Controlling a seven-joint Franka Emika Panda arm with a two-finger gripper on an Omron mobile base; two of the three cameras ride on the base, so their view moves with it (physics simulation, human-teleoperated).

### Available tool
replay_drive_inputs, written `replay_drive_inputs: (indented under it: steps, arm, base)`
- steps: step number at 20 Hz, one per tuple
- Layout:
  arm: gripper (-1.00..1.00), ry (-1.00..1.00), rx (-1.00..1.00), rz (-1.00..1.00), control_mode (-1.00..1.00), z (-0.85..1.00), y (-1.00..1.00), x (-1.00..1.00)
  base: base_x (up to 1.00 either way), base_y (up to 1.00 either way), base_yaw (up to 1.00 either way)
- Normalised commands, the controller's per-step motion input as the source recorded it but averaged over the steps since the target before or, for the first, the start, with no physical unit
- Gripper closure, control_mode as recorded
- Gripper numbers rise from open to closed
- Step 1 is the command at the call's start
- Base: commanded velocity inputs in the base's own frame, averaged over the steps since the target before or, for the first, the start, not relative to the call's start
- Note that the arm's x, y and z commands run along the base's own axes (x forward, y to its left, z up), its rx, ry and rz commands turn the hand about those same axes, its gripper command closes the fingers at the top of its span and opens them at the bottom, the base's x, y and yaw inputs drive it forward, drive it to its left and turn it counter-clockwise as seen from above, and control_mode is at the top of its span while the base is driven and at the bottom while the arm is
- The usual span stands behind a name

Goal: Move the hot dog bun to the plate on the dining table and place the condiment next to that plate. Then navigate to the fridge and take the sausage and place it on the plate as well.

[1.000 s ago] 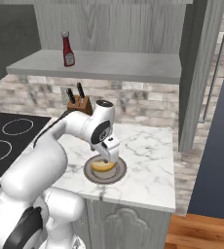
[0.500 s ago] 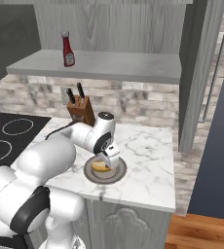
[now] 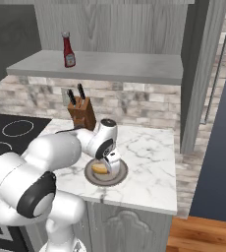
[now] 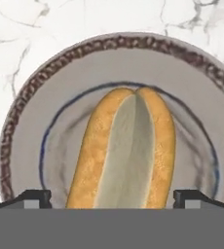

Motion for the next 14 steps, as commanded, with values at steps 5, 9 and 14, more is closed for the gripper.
replay_drive_inputs:
  steps: [5, 9, 14]
  arm:
    - [-1.00, 0.00, 0.00, -0.05, -1.00, -0.31, 0.00, 0.04]
    - [-1.00, 0.00, 0.00, -0.02, -1.00, -0.25, 0.00, 0.32]
    - [1.00, 0.00, 0.00, 0.00, -1.00, -0.15, 0.00, 0.28]
  base:
    - [0.00, 0.00, 0.00]
    - [0.00, 0.00, 0.00]
    - [0.00, 0.00, 0.00]
